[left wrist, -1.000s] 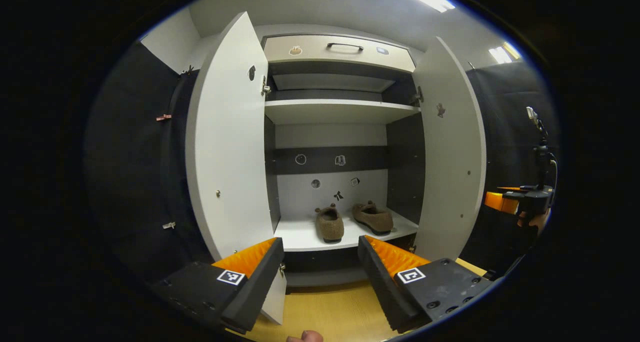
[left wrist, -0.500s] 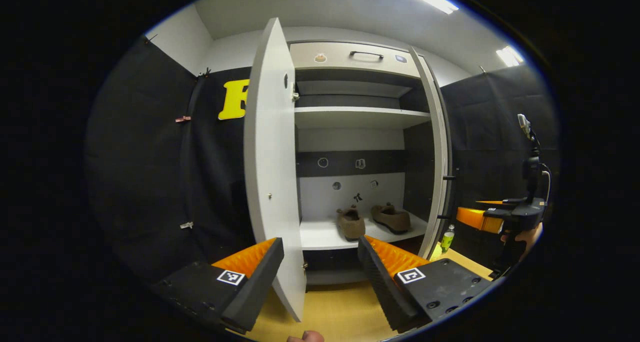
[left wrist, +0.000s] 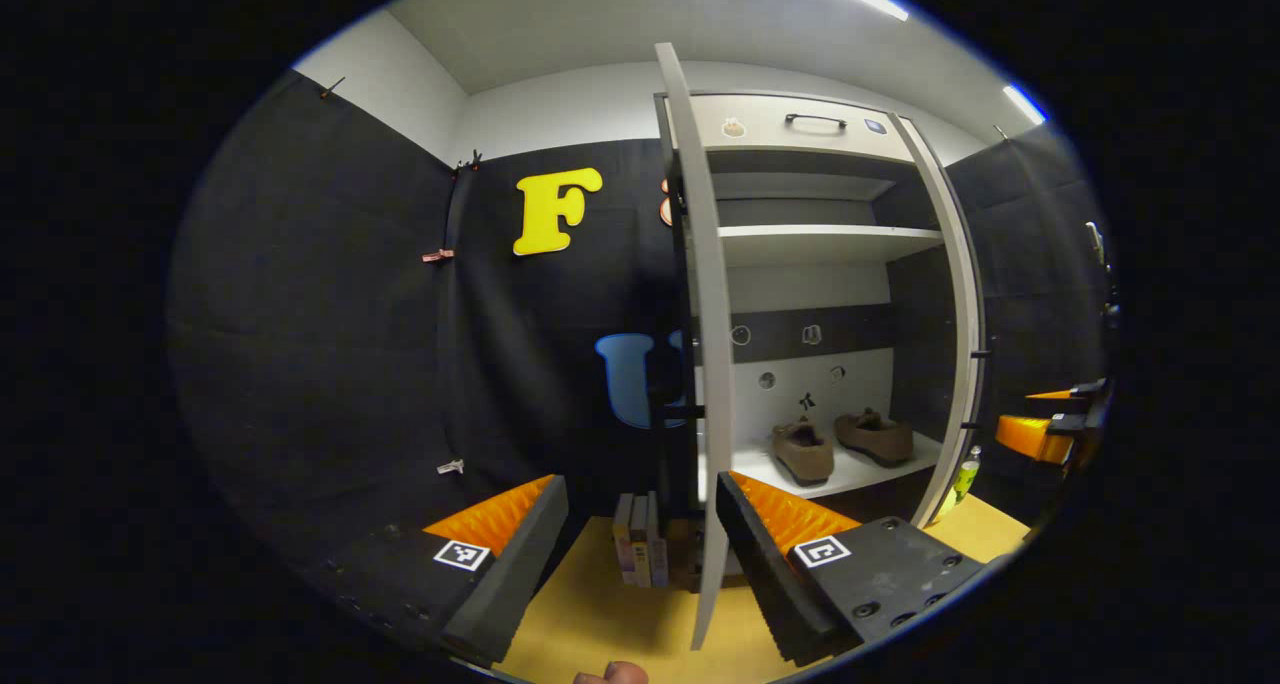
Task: Grab one shoe with the right hand and put it into the shoe cabinet, grab the other shoe with the left hand and put it into the shoe cabinet; then close the right door with the right hand and the left door with the left hand.
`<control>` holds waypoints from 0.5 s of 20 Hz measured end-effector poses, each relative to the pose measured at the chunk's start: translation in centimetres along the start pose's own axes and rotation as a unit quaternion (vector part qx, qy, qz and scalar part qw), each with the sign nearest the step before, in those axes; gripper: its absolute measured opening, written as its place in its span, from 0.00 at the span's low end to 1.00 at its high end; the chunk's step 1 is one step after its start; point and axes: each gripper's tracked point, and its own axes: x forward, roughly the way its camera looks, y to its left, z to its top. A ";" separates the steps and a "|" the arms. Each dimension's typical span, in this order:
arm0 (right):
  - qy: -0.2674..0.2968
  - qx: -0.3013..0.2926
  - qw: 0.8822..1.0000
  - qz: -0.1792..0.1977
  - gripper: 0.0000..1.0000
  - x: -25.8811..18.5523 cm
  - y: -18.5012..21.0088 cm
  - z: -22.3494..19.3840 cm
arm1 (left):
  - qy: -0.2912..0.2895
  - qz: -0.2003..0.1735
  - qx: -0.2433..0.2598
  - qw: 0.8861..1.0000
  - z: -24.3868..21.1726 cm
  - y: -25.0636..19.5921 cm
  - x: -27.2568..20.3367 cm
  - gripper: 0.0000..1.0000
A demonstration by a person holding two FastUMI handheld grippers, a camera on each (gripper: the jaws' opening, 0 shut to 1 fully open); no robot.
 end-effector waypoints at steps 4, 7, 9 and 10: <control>-0.005 0.003 1.000 -0.026 0.99 -0.9 -1.1 0.6 | 0.001 0.018 0.007 1.000 -0.7 2.8 2.7 0.94; -0.004 0.001 0.999 -0.043 0.98 -1.8 -2.2 0.6 | 0.008 0.014 -0.007 1.000 -1.2 2.9 4.7 0.94; -0.003 0.001 0.999 -0.051 0.98 -2.3 -3.0 0.7 | 0.009 0.007 -0.013 1.000 -1.5 2.8 5.7 0.94; -0.004 0.001 0.998 -0.056 0.98 -2.6 -3.4 0.8 | 0.009 0.006 -0.011 1.000 -1.8 2.8 6.2 0.94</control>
